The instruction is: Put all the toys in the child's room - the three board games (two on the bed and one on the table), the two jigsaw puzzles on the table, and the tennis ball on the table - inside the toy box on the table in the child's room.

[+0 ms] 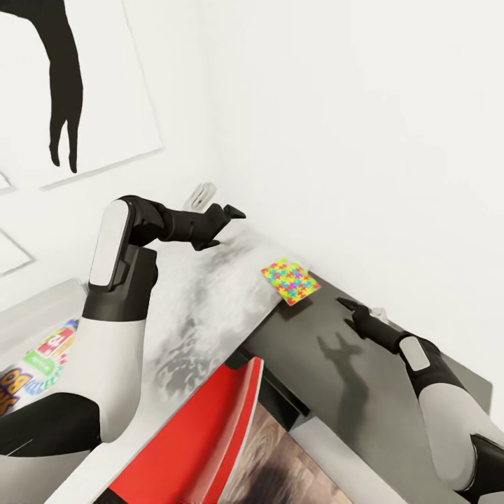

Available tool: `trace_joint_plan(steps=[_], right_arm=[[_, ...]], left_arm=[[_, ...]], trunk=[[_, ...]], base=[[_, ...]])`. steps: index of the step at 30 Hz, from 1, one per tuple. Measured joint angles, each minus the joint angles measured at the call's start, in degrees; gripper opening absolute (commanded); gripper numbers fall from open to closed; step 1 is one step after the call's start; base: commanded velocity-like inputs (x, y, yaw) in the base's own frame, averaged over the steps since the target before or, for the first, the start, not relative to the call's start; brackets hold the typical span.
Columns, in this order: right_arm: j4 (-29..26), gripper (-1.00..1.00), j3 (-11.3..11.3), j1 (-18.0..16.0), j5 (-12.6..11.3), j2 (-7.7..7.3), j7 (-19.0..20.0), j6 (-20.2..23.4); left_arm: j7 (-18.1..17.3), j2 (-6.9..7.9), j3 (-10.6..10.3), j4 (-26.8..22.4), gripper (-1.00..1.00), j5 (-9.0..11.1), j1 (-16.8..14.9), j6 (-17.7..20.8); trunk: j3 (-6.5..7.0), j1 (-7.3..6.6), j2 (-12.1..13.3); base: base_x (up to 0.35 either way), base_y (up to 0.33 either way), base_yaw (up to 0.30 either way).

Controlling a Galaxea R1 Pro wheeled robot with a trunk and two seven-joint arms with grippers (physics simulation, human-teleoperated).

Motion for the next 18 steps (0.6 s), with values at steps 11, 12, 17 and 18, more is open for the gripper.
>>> trace_joint_plan(steps=[11, 12, 17, 18], right_arm=[[-0.1, 1.00, 0.0, 0.0, 0.0, -0.15, 0.1, 0.0], [-0.1, 1.00, 0.0, 0.0, 0.0, -0.16, 0.1, 0.0], [-0.1, 1.00, 0.0, 0.0, -0.1, -0.26, -0.1, 0.0], [-0.1, 1.00, -0.1, 0.0, -0.1, -0.29, -0.1, 0.0]], left_arm=[[1.7, 0.08, -0.2, 1.3, 1.00, 2.7, -0.1, 0.0], [1.8, 0.08, -0.2, 1.3, 1.00, 2.7, -0.1, 0.0], [2.0, 0.07, -0.3, 1.4, 1.00, 2.8, 0.0, 0.0], [2.0, 0.07, -0.3, 1.4, 1.00, 2.8, 0.0, 0.0]], trunk=[[0.03, 0.00, 0.0], [0.03, 0.00, 0.0], [0.03, 0.00, 0.0], [0.03, 0.00, 0.0]], base=[[0.000, 0.000, 0.025], [0.000, 0.000, 0.002], [0.000, 0.000, 0.000], [0.000, 0.000, 0.000]])
